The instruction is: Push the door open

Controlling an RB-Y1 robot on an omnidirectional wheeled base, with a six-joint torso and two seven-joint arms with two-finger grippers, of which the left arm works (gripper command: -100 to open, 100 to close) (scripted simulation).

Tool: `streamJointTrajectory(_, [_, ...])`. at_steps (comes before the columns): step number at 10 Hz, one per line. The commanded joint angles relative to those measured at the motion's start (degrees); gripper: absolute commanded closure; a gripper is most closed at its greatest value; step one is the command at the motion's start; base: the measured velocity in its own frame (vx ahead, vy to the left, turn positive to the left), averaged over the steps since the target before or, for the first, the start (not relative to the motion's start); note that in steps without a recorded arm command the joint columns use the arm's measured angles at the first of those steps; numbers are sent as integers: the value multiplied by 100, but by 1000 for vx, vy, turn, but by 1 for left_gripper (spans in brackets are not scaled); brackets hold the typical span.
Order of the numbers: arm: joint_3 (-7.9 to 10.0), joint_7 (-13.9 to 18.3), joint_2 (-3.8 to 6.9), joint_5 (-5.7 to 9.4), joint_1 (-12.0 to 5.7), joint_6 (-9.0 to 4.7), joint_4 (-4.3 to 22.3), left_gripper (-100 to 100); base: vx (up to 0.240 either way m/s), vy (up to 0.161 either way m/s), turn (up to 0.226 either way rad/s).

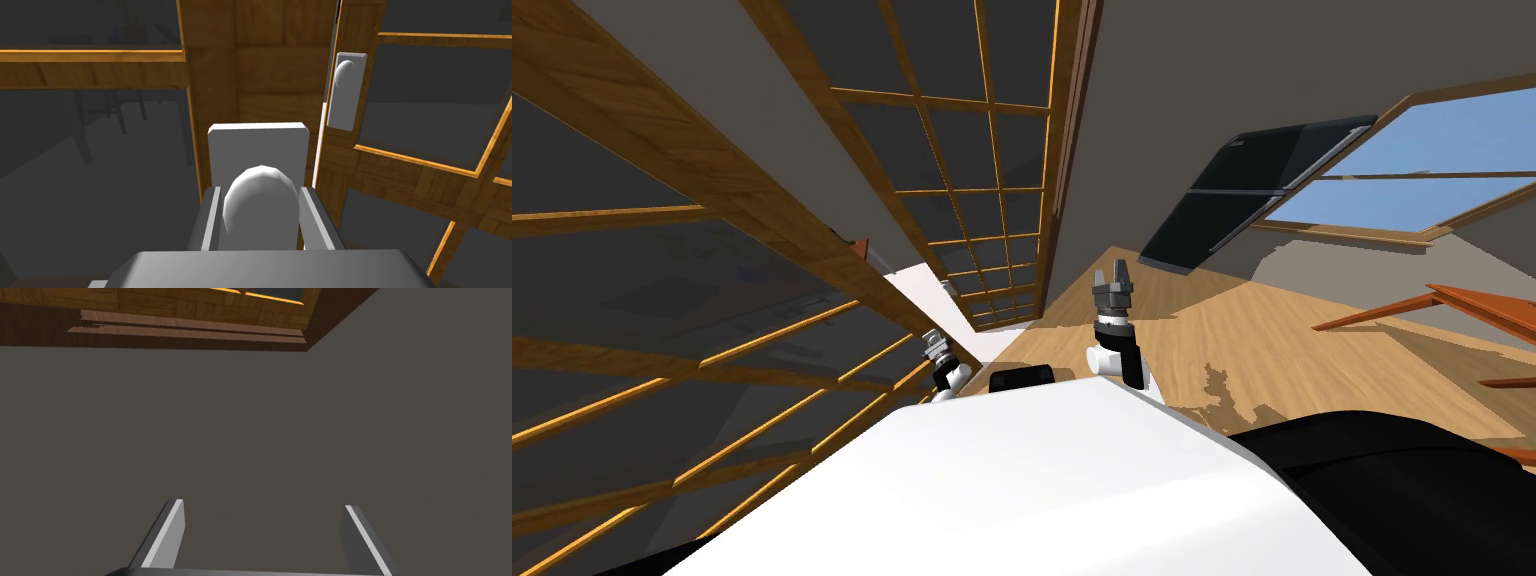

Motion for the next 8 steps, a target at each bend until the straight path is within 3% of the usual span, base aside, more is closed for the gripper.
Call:
streamJointTrajectory(1, [140,-26,76,29,-58,-107,5,100,147,108,-24])
streamJointTrajectory(8, [661,-241,25,157,-196,-343,105,100,113,86,-10])
